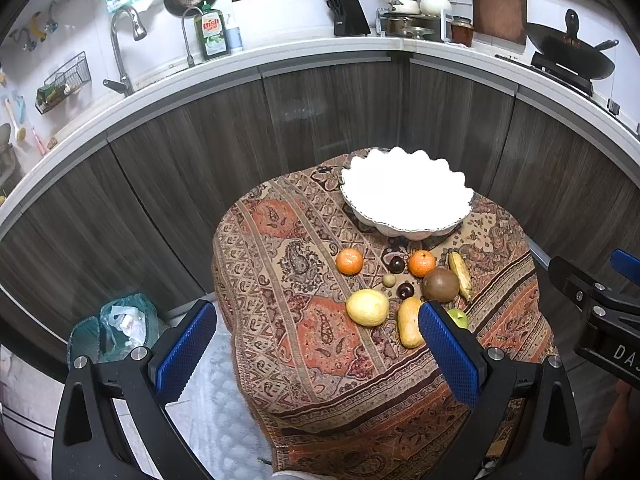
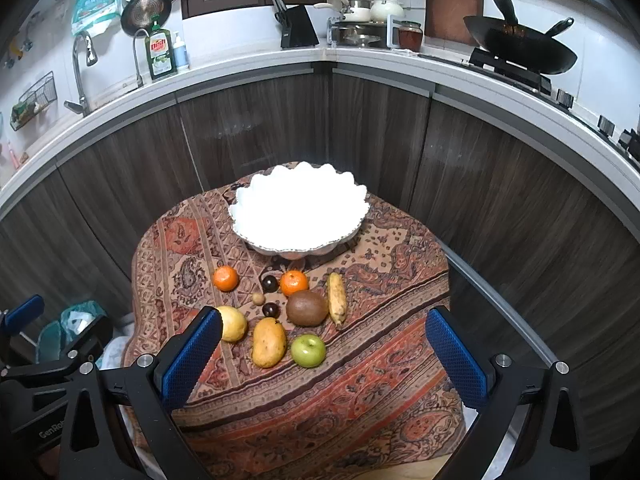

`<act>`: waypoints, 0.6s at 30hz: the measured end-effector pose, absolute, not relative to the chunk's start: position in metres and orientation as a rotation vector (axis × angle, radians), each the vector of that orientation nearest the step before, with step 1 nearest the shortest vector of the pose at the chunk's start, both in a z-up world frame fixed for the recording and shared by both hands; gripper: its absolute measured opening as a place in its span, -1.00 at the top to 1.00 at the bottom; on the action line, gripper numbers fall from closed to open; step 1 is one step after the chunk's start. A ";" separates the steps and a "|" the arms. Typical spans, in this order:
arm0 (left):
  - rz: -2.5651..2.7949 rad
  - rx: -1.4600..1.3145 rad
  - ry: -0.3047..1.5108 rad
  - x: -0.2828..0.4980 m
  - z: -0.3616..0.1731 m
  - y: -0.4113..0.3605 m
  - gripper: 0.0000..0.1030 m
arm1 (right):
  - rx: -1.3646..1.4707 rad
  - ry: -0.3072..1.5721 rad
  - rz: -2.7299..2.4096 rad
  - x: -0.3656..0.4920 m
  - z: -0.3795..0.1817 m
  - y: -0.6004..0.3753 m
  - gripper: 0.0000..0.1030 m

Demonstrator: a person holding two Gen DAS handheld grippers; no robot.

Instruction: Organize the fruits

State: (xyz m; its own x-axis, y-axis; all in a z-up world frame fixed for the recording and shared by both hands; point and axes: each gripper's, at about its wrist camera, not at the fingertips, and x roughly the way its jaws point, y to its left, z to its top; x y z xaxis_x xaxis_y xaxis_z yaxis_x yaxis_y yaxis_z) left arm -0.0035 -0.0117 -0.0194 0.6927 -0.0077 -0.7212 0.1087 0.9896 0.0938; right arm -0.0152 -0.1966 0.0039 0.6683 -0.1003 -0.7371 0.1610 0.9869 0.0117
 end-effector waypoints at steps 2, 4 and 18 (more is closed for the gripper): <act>-0.067 0.131 0.811 -0.001 -0.019 -0.010 -0.99 | 0.075 0.829 -0.150 -0.013 0.002 -0.196 -0.99; -0.067 0.132 0.814 0.000 -0.019 -0.010 -0.99 | 0.076 0.834 -0.150 -0.011 0.002 -0.196 -0.99; -0.076 0.129 0.840 0.016 -0.033 -0.007 -0.99 | 0.087 0.868 -0.154 0.004 -0.018 -0.199 -0.99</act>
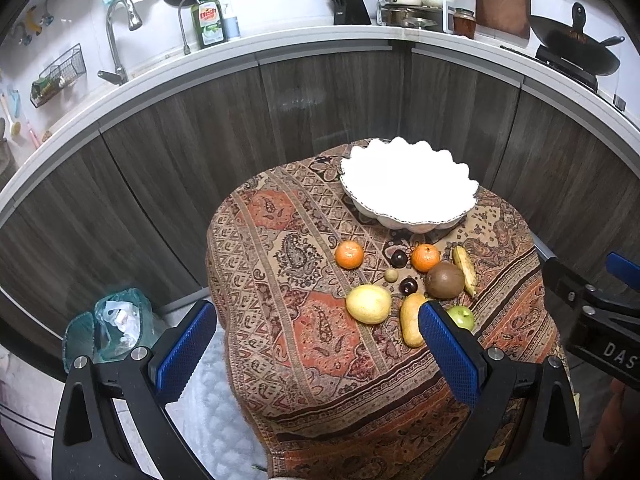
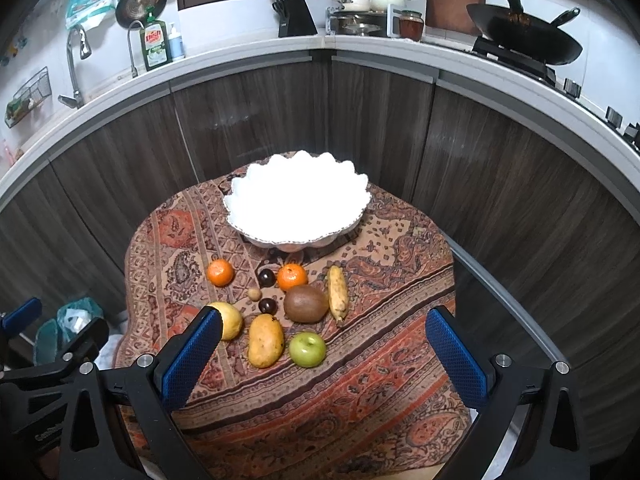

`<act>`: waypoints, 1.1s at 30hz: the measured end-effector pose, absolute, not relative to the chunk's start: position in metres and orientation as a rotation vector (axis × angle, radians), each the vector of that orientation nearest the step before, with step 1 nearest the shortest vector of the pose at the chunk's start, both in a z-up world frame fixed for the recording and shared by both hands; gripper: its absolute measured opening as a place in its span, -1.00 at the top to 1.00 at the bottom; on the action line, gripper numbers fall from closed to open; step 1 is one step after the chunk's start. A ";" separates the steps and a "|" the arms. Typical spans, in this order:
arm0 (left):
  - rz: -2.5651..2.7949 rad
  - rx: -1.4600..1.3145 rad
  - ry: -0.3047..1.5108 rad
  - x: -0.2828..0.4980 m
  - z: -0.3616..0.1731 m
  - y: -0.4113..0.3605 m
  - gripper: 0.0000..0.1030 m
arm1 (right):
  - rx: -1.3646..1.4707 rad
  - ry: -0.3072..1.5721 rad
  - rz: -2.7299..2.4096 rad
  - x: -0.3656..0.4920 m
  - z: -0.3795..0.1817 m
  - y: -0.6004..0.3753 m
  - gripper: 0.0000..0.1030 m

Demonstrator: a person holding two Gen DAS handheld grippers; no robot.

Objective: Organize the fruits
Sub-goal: 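Grasp the yellow lemon with the left tool while the right tool grasps the green apple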

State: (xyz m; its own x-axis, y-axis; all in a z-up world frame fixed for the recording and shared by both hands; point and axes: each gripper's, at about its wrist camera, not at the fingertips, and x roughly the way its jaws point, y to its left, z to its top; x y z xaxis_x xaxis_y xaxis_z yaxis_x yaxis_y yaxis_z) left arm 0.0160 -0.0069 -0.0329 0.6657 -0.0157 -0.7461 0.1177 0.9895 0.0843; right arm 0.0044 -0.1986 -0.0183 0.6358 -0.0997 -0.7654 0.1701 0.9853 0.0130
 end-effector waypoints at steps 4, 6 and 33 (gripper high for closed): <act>-0.077 0.134 0.861 0.025 -0.043 -0.008 -0.99 | 0.082 0.883 -0.157 0.011 -0.028 -0.201 -0.99; -0.080 0.138 0.870 0.030 -0.049 -0.009 -0.99 | 0.076 0.887 -0.156 0.015 -0.034 -0.201 -0.99; -0.161 0.185 1.042 0.112 -0.173 -0.044 -0.80 | 0.084 1.046 -0.194 0.074 -0.146 -0.222 -0.99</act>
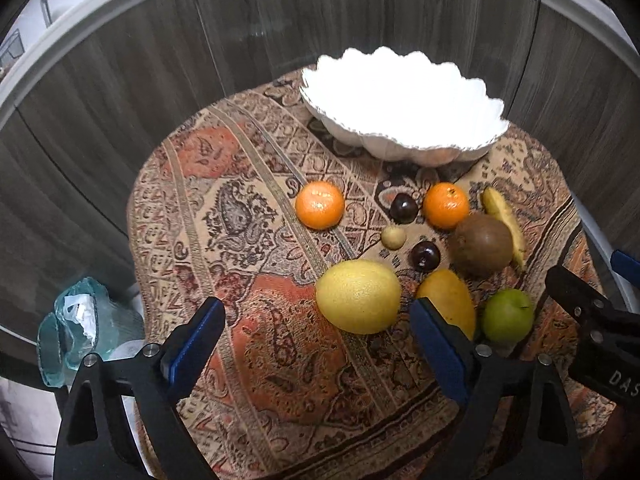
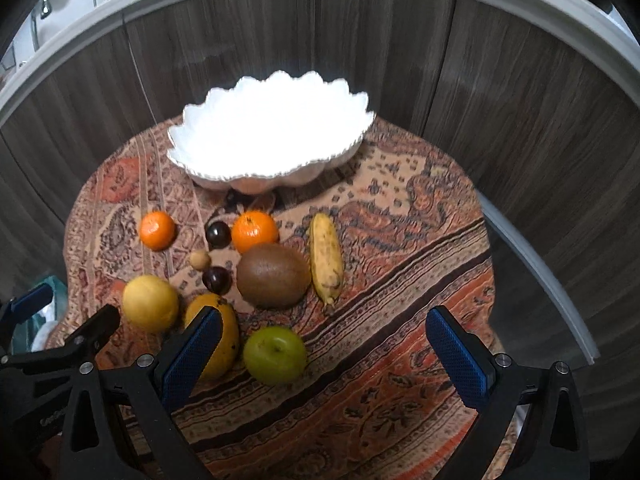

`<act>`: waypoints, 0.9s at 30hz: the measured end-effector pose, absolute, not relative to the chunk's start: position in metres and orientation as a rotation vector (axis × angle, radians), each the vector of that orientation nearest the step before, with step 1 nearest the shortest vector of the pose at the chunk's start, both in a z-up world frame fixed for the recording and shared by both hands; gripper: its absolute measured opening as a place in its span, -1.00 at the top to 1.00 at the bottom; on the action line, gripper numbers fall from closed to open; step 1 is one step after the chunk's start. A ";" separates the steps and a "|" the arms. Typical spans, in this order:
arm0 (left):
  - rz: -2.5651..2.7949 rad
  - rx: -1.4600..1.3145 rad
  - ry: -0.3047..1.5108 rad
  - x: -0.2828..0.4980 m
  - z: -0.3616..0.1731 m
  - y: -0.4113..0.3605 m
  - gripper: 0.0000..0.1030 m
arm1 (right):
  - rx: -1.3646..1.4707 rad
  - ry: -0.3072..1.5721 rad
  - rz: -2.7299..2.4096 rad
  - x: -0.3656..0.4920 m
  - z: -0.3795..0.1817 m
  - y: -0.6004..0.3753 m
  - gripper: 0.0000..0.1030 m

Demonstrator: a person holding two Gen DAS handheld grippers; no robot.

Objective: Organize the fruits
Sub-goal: 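Grasp the yellow lemon with the left tool while the right tool grasps the green apple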

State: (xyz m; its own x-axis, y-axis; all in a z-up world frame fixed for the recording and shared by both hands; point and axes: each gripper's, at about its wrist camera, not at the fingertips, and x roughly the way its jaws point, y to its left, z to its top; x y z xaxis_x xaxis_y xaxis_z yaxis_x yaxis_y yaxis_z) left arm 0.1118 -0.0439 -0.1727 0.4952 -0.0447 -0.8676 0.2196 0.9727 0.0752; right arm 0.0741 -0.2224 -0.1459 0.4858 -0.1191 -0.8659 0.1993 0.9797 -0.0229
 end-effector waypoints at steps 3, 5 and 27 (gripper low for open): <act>-0.173 0.189 1.061 0.119 -0.184 -0.046 -0.77 | 0.083 1.064 -0.194 0.077 -0.153 -0.223 -0.99; -0.186 0.191 1.075 0.122 -0.190 -0.049 -0.75 | 0.086 1.076 -0.196 0.080 -0.158 -0.224 -0.99; -0.318 0.181 1.167 0.144 -0.234 -0.070 -0.32 | 0.118 1.163 -0.224 0.093 -0.191 -0.233 -0.99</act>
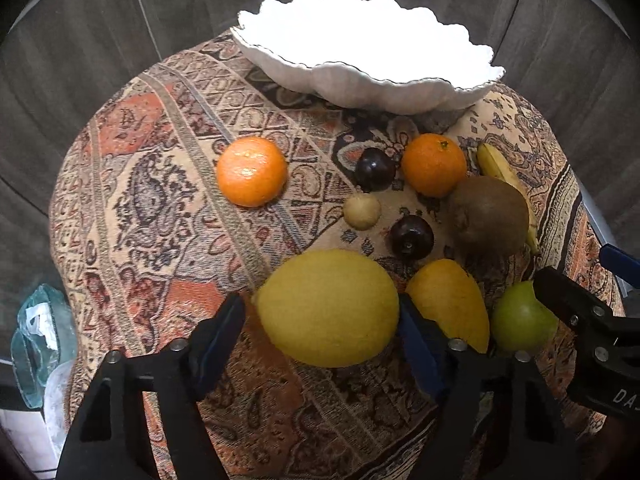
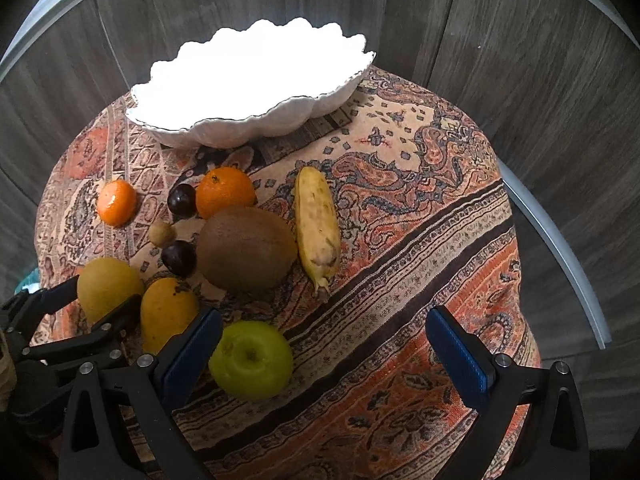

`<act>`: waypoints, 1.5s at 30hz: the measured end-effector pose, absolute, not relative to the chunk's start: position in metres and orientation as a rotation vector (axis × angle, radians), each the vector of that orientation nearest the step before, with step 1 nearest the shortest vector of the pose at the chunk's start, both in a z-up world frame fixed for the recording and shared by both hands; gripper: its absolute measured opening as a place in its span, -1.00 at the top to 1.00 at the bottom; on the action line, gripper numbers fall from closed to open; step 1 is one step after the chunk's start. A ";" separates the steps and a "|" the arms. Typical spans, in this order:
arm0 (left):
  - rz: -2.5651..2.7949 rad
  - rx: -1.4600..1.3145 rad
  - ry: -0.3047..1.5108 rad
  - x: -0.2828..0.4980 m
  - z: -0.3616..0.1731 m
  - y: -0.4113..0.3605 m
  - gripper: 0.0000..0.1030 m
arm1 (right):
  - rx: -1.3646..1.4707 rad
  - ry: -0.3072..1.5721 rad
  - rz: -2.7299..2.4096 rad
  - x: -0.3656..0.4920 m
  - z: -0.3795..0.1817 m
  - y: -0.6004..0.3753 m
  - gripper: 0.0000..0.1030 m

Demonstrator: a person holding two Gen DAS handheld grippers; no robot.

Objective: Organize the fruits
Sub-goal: 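Grasp the yellow lemon with the left tool while the right tool grasps the green apple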

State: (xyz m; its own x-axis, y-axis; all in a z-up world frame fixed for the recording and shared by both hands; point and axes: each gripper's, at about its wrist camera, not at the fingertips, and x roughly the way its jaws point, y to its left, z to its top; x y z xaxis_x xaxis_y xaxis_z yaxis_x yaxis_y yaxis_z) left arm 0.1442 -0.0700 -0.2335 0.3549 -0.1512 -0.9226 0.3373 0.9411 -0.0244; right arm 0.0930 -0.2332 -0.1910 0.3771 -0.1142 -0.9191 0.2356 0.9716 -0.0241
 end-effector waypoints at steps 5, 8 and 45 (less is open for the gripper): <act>-0.331 0.164 1.159 0.146 -0.235 -0.071 -0.25 | 0.114 1.168 -0.228 0.093 -0.193 -0.233 -0.99; -0.333 0.159 1.156 0.145 -0.235 -0.071 -0.24 | 0.114 1.170 -0.226 0.093 -0.193 -0.233 -0.99; -0.252 0.095 1.133 0.121 -0.216 -0.036 -0.18 | 0.168 1.251 -0.046 0.088 -0.218 -0.204 0.04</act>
State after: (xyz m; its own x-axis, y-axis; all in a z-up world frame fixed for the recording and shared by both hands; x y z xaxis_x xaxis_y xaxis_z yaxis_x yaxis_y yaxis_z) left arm 0.1210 -0.0361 -0.2162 0.3991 -0.1507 -0.9045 0.2463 0.9678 -0.0525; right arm 0.0877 -0.2044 -0.2177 0.3151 0.0567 -0.9474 0.1269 0.9867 0.1013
